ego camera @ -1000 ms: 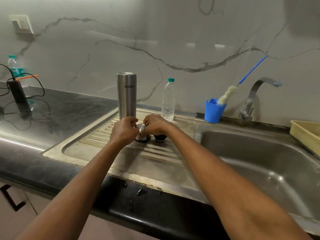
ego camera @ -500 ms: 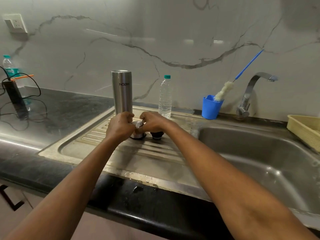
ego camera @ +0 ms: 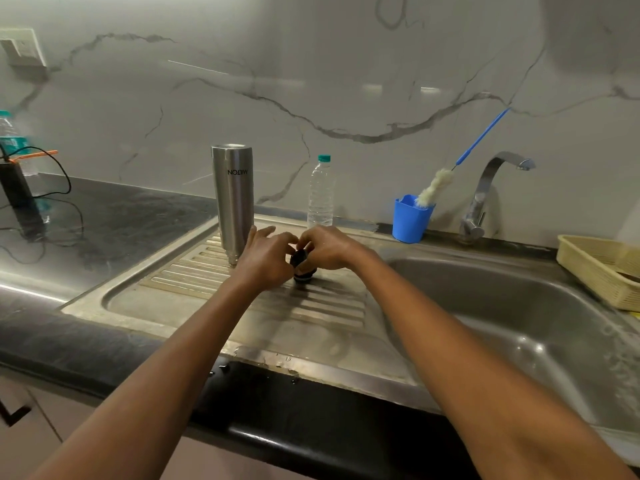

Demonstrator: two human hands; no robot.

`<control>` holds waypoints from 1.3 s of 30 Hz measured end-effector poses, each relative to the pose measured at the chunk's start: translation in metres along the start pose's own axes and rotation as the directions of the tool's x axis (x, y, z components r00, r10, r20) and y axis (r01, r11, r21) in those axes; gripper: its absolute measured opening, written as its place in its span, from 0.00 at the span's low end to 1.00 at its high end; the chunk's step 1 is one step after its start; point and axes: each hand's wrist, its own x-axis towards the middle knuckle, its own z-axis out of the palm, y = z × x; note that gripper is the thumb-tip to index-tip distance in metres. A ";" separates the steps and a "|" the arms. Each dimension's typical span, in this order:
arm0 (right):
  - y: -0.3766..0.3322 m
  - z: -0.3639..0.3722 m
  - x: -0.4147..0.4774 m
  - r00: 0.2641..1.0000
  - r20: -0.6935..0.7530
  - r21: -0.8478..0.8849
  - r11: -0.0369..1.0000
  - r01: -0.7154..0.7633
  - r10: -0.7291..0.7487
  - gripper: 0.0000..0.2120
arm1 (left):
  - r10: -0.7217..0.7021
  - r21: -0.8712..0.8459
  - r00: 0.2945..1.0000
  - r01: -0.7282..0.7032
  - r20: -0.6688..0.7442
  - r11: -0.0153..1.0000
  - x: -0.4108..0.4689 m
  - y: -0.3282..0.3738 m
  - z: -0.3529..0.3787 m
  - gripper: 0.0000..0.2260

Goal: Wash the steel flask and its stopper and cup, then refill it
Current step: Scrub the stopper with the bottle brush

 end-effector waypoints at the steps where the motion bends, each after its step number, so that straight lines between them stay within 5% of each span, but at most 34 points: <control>1: 0.002 -0.002 -0.003 1.000 -0.019 0.022 1.000 0.003 -0.003 0.22 | 0.004 -0.024 1.000 -0.004 -0.007 1.000 0.001 0.001 0.000 0.28; 7: 0.030 -0.040 -0.038 0.982 -0.186 0.228 0.974 0.007 0.037 0.19 | 0.112 -0.246 0.992 -0.123 -0.060 0.961 0.004 0.052 -0.009 0.38; 13: 0.078 -0.068 -0.084 0.960 -0.227 0.243 0.964 -0.109 0.166 0.22 | 0.060 -0.444 0.988 -0.119 -0.145 0.888 0.010 0.133 0.029 0.24; 15: 0.100 -0.079 -0.091 0.959 -0.212 0.331 0.937 -0.109 0.186 0.20 | -0.064 -0.638 0.993 -0.015 -0.100 0.770 0.016 0.153 0.047 0.18; 17: 0.125 -0.092 -0.089 0.923 -0.271 0.507 0.855 -0.104 0.273 0.11 | -0.160 -0.840 0.987 0.081 -0.006 0.537 0.020 0.172 0.062 0.18; 20: 0.161 -0.109 -0.072 0.747 -0.452 0.632 0.766 -0.117 0.488 0.07 | -0.180 -0.923 0.978 0.163 0.105 0.348 0.029 0.194 0.087 0.19; 23: 0.181 -0.120 -0.053 0.662 -0.509 0.616 0.770 -0.165 0.550 0.09 | -0.145 -0.827 0.979 0.201 0.146 0.525 0.032 0.199 0.107 0.28; 28: 0.195 -0.136 -0.014 0.660 -0.517 0.583 0.789 -0.194 0.545 0.24 | -0.051 -0.684 0.990 0.125 0.128 0.719 0.039 0.199 0.122 0.31; 32: 0.205 -0.145 0.016 0.613 -0.570 0.553 0.807 -0.207 0.547 0.21 | -0.022 -0.667 0.991 0.105 0.133 0.738 0.043 0.201 0.132 0.29; 36: 0.202 -0.149 0.026 0.583 -0.625 0.462 0.848 -0.260 0.519 0.13 | 0.002 -0.643 0.994 0.070 0.110 0.763 0.046 0.199 0.138 0.13; 39: 0.199 -0.155 0.024 0.571 -0.645 0.474 0.852 -0.221 0.507 0.09 | -0.013 -0.674 0.996 0.071 0.092 0.736 0.048 0.198 0.139 0.13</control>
